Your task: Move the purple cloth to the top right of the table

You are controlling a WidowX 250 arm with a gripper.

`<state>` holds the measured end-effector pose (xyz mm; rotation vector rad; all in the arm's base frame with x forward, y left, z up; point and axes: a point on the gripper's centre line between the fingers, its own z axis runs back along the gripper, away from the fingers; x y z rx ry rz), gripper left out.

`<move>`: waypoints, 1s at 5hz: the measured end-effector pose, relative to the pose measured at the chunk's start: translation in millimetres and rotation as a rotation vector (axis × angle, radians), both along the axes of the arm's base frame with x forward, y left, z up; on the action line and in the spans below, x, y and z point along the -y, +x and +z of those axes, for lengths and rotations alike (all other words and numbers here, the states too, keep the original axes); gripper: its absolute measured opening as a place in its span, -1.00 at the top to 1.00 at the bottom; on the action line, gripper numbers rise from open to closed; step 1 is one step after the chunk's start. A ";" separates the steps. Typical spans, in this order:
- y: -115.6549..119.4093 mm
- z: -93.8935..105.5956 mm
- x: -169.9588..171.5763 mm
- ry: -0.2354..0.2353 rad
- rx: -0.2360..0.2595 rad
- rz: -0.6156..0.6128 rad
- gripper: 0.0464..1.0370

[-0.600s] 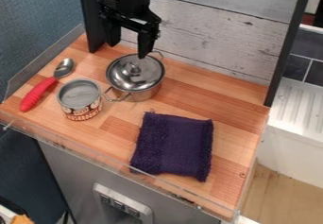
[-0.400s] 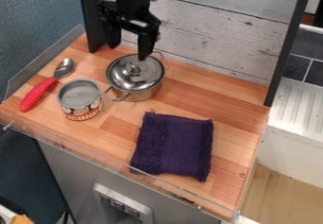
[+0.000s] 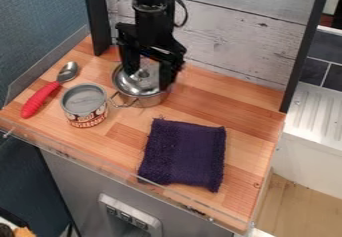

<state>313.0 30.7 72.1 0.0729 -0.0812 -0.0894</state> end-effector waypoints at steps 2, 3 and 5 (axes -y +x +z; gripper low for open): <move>-31.0 -26.0 53.5 -0.064 0.004 -0.004 -0.93; -37.3 -52.5 63.3 -0.098 -0.027 -0.003 -0.93; -36.8 -73.7 72.2 -0.070 -0.017 -0.025 -0.93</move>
